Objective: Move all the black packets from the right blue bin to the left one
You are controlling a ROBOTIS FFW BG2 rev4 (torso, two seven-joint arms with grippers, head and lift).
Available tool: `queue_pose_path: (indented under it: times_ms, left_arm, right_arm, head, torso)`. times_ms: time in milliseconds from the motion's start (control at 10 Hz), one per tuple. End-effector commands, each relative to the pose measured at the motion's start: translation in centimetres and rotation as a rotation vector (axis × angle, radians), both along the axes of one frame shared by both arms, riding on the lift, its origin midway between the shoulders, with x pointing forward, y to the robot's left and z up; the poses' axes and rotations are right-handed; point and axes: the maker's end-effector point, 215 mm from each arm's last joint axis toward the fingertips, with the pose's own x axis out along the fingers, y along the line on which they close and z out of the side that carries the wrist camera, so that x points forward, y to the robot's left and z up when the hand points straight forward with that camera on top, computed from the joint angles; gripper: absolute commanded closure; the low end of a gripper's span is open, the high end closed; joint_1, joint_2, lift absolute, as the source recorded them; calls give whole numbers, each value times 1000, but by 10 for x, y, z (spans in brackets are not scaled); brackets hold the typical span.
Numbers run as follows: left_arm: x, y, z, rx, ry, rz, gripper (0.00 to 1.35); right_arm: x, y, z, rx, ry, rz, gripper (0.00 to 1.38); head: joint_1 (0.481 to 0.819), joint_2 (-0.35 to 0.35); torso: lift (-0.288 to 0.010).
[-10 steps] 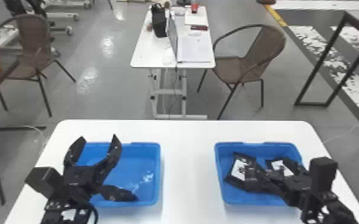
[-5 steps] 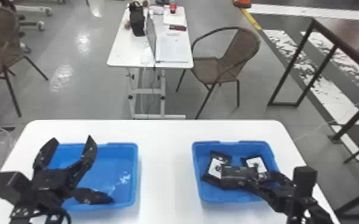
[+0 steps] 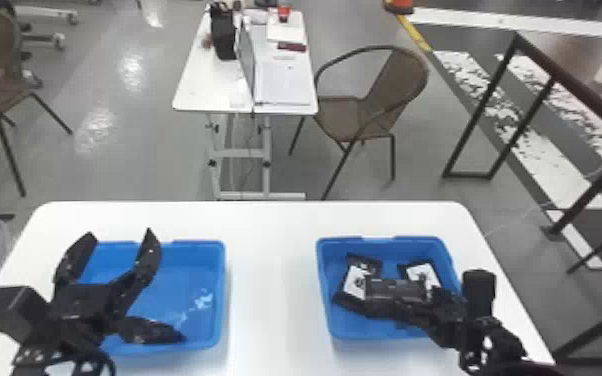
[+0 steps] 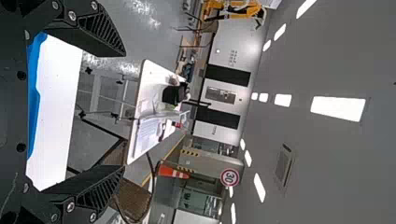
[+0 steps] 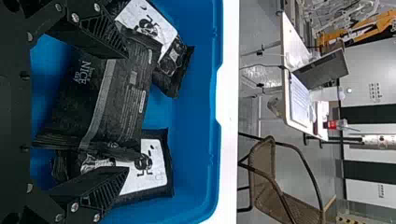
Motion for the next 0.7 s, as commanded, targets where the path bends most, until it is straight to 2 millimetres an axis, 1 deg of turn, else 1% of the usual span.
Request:
queue_pose_path:
  times_ms: [0, 100, 200, 300, 400, 500, 600]
  left_arm:
    - [0, -1, -1, -3, 3, -3, 182]
    - [1, 0, -1, -4, 4, -5, 182]
    - [1, 2, -3, -3, 11, -7, 182]
    - [-1, 3, -6, -4, 20, -10, 182]
    - [-1, 4, -8, -6, 24, -11, 182]
    - [-1, 3, -8, -6, 26, -14, 182]
    - [-1, 3, -9, -6, 28, -15, 182]
  right_arm:
    - [4, 11, -7, -9, 18, 31, 186]
    - [1, 18, -15, -19, 46, 50, 186]
    - [-6, 19, -28, -24, 110, 52, 292]
    - [-8, 25, -31, -43, 145, 66, 989]
    - [-11, 26, -32, -48, 169, 44, 1121]
    - [-12, 29, -28, -39, 166, 26, 1124]
    - [-10, 31, -21, -23, 146, 21, 1176]
  head:
    - [695, -118]
    - [695, -113]
    - [695, -103]
    - [695, -97]
    - [695, -92]
    - [695, -90]
    - [695, -87]
  torso:
    - [0]
    - [0]
    - [0]
    - [0]
    - [0]
    - [0]
    - [0]
